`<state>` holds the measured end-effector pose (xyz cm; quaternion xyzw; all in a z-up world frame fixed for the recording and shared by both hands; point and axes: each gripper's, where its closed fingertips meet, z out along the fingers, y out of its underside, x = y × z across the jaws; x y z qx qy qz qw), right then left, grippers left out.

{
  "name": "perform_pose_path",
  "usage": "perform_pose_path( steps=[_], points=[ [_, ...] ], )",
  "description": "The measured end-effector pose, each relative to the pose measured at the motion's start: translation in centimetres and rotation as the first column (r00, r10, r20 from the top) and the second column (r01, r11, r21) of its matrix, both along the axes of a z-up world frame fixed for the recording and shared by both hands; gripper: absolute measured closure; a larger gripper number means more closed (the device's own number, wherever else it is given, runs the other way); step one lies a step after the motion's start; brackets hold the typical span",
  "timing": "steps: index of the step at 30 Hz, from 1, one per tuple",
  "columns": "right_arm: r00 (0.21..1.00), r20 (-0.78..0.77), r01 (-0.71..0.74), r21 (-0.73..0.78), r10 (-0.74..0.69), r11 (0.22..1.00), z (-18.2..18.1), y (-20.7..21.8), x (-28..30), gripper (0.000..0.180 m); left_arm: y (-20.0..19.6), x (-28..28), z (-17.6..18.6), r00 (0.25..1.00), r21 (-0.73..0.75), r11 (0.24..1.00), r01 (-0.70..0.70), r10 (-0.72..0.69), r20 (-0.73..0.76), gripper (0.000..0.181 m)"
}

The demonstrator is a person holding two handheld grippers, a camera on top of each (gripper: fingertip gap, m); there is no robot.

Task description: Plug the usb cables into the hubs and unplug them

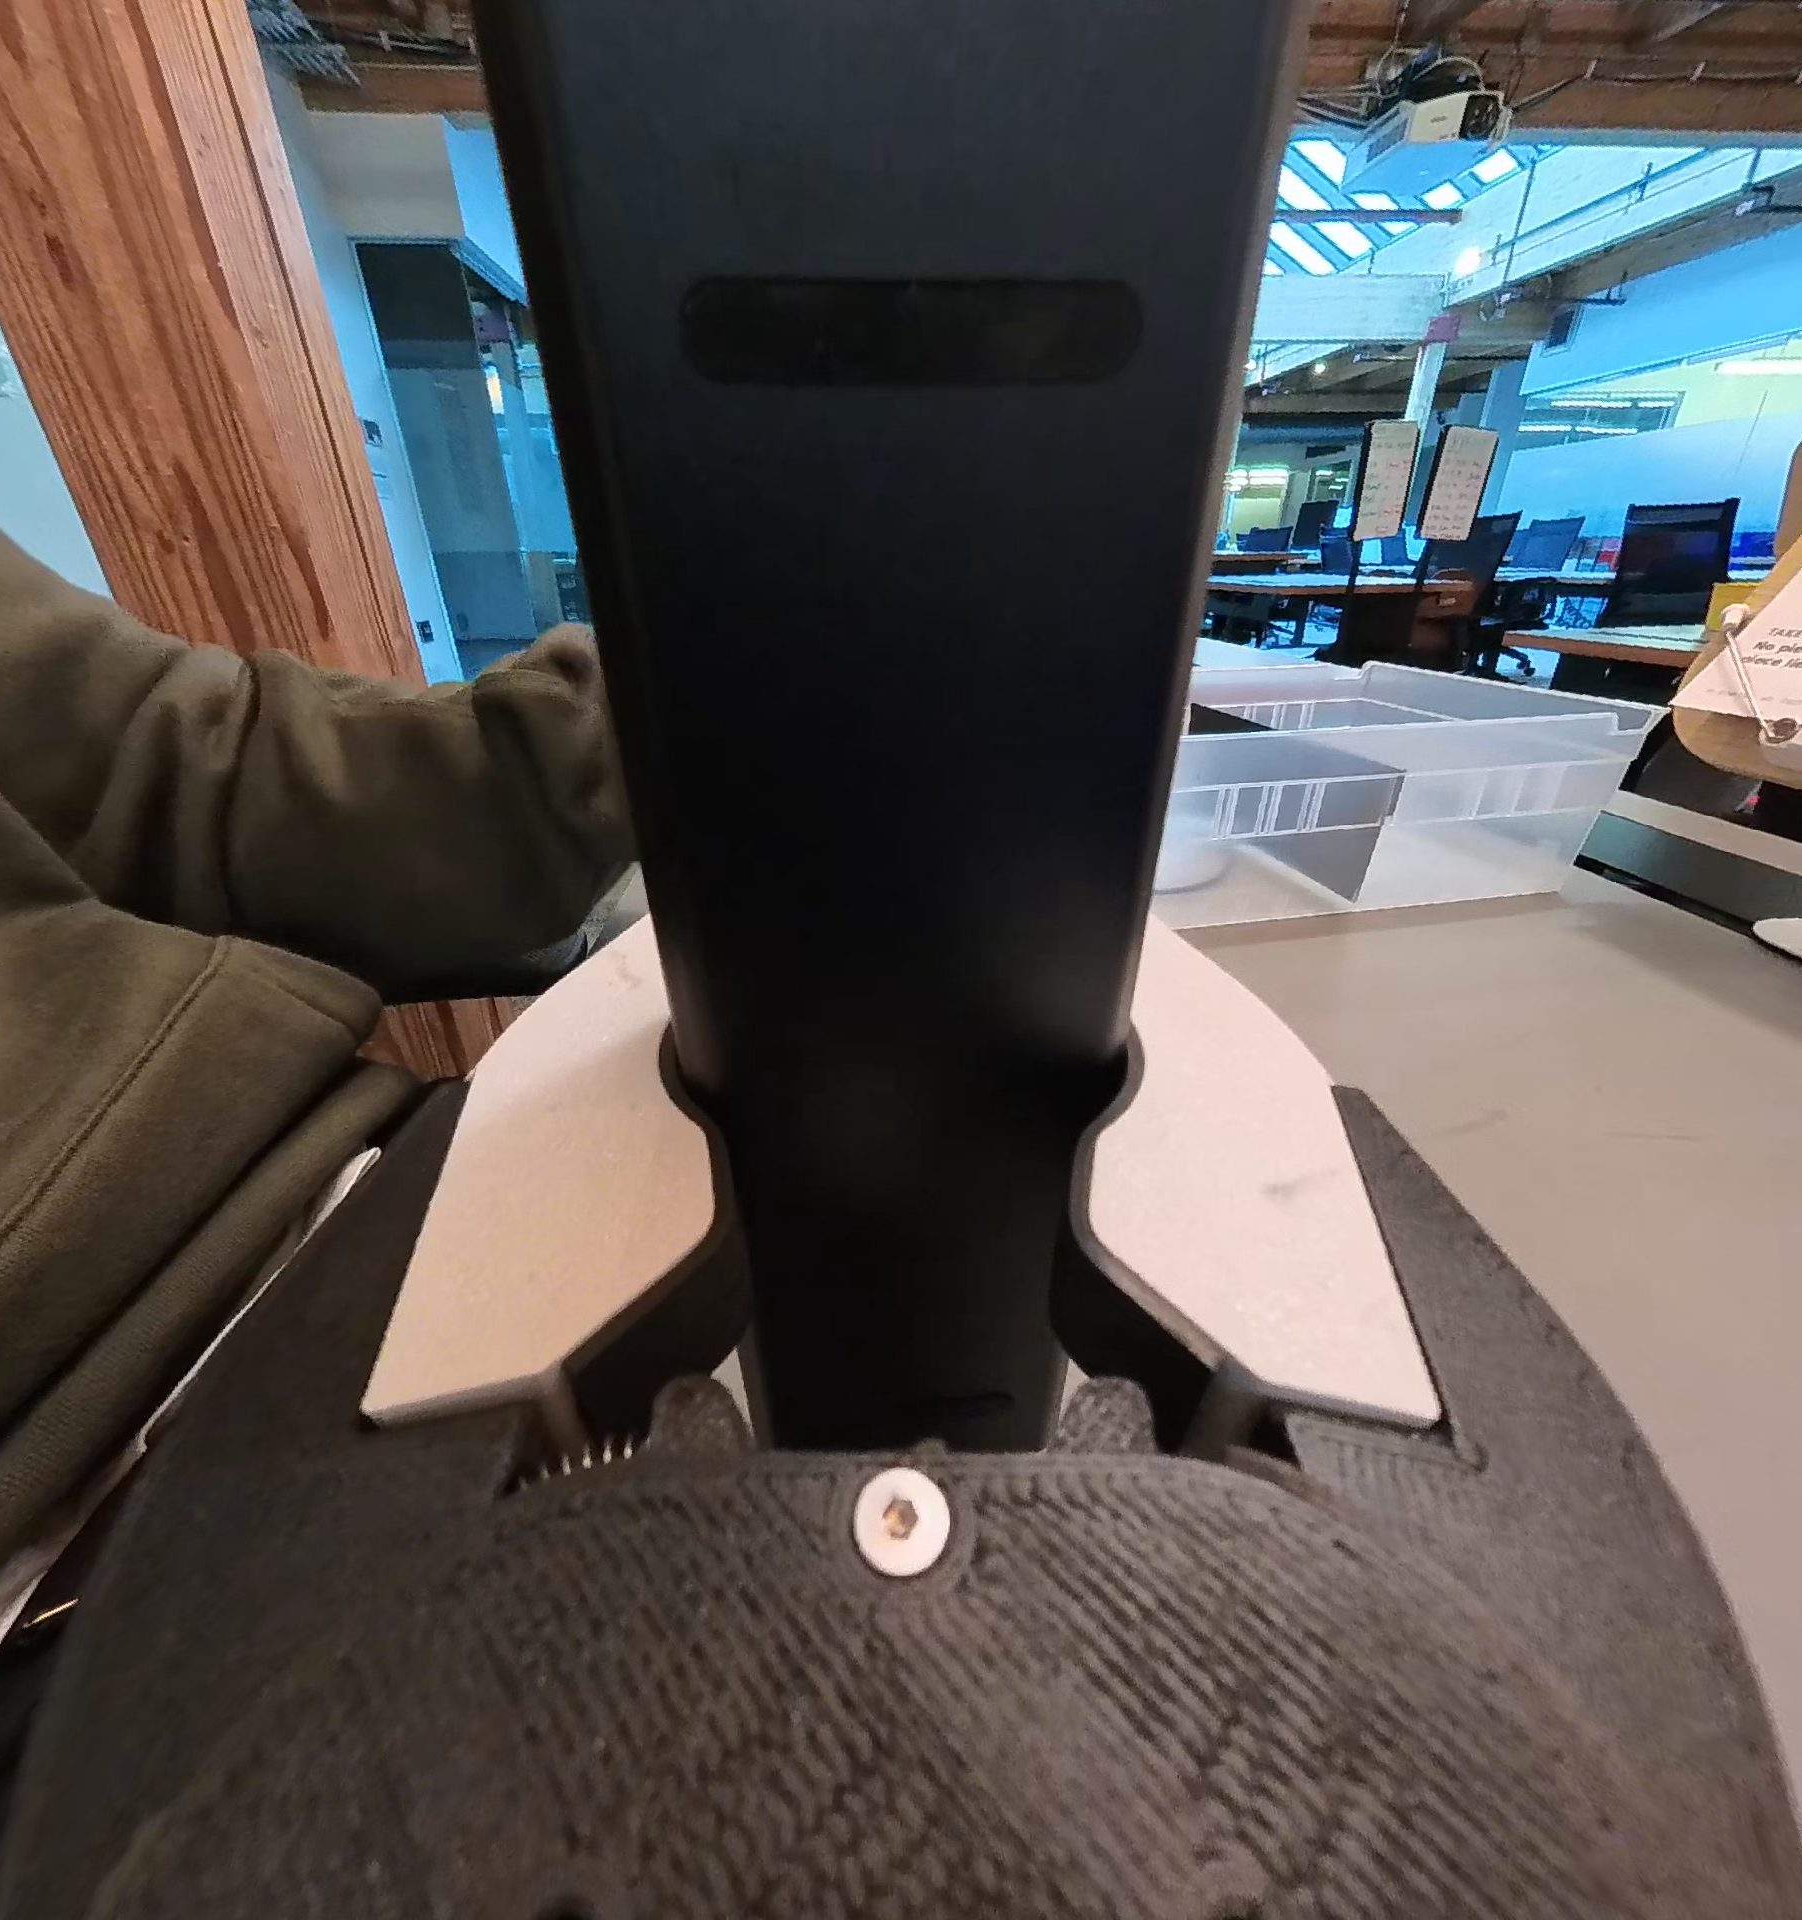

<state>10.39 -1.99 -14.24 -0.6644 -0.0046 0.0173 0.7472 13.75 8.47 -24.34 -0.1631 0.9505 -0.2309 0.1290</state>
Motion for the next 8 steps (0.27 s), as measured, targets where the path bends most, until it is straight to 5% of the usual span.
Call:
perform_pose_path(
  steps=[1, 4, 8],
  points=[
    [1.0, 0.0, 0.0, 0.0, 0.0, 1.0, 0.0, 0.0, 0.0, 0.107, 0.0, -0.1, -0.2, 0.998, 0.035, 0.998, 0.061, -0.062, 0.018, 0.166],
    [1.0, 0.007, 0.002, 0.003, -0.002, 1.0, 0.0, 0.0, -0.1, 0.107, -0.2, -1.2, -1.4, 0.981, 0.073, 0.979, 0.192, -0.191, -0.017, 0.166],
    [1.0, 0.006, 0.001, -0.001, -0.001, 1.0, 0.0, 0.0, -0.1, 0.107, -0.5, -1.5, -1.9, 0.99, -0.004, 0.997, 0.072, -0.072, -0.121, 0.166]
  ],
)
